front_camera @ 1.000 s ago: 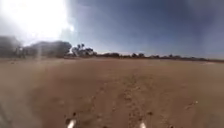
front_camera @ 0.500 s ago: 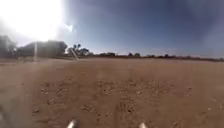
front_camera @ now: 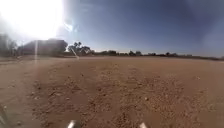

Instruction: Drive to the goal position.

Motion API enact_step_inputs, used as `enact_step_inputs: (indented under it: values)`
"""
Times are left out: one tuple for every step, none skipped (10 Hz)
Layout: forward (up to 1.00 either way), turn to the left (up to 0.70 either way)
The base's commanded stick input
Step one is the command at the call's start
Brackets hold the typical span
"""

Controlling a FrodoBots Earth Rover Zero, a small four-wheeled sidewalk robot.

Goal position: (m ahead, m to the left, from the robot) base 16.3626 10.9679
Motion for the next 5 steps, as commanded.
enact_step_inputs:
  values:
    - [0.00, 0.00]
    - [0.00, -0.07]
    - [0.05, -0.44]
    - [0.70, -0.27]
    - [0.70, -0.27]
